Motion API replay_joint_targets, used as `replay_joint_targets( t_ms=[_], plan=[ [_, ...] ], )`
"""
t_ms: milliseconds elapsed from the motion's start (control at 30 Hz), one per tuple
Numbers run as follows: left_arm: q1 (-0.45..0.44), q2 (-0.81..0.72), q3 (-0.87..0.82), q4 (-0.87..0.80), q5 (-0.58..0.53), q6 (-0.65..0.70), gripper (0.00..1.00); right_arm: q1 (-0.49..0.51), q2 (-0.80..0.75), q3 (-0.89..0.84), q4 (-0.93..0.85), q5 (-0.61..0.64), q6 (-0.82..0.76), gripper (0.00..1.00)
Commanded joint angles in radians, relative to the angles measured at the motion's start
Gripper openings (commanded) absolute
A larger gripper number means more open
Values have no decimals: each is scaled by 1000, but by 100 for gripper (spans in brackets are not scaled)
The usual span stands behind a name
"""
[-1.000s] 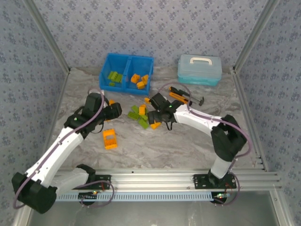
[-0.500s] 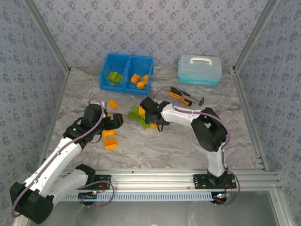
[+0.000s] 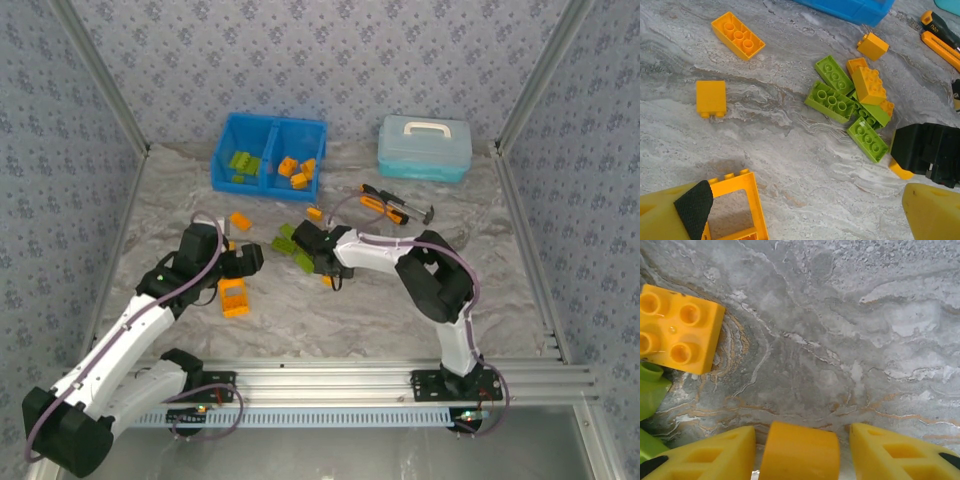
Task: Sort the legos into containers by color
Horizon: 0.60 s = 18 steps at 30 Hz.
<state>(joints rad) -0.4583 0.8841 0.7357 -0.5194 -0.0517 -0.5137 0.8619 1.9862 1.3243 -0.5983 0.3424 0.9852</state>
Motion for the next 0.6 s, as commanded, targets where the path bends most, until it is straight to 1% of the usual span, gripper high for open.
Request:
replay_joint_targets(
  t_ms=[0, 33, 100, 133, 167, 333, 400, 433, 467, 500, 567],
  plan=[
    [0, -20, -1, 23, 9, 7, 99, -6, -46, -46, -29, 21, 56, 54],
    [0, -21, -1, 23, 9, 6, 99, -6, -54, -52, -27, 13, 53, 58],
    [0, -22, -2, 23, 10, 3, 99, -4, -62, -53, -27, -7, 39, 73],
    [0, -23, -5, 24, 10, 2, 99, 1, -65, -52, -28, -14, 34, 75],
    [0, -24, -7, 25, 11, 0, 99, 4, -70, -52, -32, -21, 32, 74],
    [0, -36, -21, 24, 8, -11, 99, 37, -79, -74, -33, 1, 58, 60],
    [0, -43, -29, 23, 6, -16, 99, 35, -82, -98, -9, -2, 71, 51],
    [0, -48, -31, 23, 4, -18, 99, 31, -85, -109, -7, -9, 74, 43],
    [0, -52, -33, 24, 4, -21, 99, 27, -90, -117, -7, -11, 75, 38],
    [0, -56, -34, 18, 5, -22, 99, 24, -99, -123, 20, -10, 75, 35],
    [0, -65, -33, 13, 9, -20, 99, 18, -129, -123, 20, -1, 66, 29]
  ],
)
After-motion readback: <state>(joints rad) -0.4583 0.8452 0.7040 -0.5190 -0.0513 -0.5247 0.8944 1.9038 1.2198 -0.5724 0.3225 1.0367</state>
